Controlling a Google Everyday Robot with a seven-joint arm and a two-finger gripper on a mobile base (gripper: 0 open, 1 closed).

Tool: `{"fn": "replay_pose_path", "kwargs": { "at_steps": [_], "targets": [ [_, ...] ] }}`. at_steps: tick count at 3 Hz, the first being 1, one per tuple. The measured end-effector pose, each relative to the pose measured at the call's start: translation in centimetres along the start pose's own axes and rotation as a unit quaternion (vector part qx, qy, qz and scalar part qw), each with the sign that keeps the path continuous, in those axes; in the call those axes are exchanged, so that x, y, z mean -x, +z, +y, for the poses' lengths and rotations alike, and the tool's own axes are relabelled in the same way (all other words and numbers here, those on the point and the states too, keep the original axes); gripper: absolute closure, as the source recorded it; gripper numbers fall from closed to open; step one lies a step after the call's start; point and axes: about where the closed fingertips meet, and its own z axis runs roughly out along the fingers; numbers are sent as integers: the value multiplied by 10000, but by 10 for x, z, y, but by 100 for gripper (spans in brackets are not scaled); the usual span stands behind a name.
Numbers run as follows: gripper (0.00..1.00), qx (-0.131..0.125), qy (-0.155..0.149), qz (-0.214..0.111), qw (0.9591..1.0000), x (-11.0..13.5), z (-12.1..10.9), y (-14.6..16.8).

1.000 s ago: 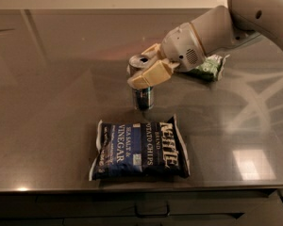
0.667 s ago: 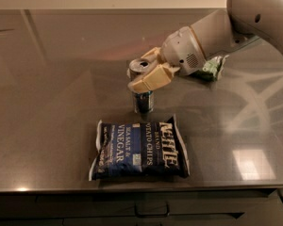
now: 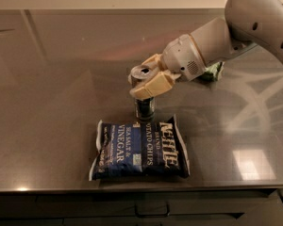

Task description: Move redbull can near blue chip bag

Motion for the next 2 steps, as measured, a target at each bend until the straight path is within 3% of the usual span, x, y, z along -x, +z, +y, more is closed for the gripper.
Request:
{"fn": "replay_pose_path", "kwargs": {
  "at_steps": [1,2],
  "targets": [
    [14,15,-11,2,10000,1,0,2],
    [0,30,-21,4,10000,2,1,3]
  ]
}}
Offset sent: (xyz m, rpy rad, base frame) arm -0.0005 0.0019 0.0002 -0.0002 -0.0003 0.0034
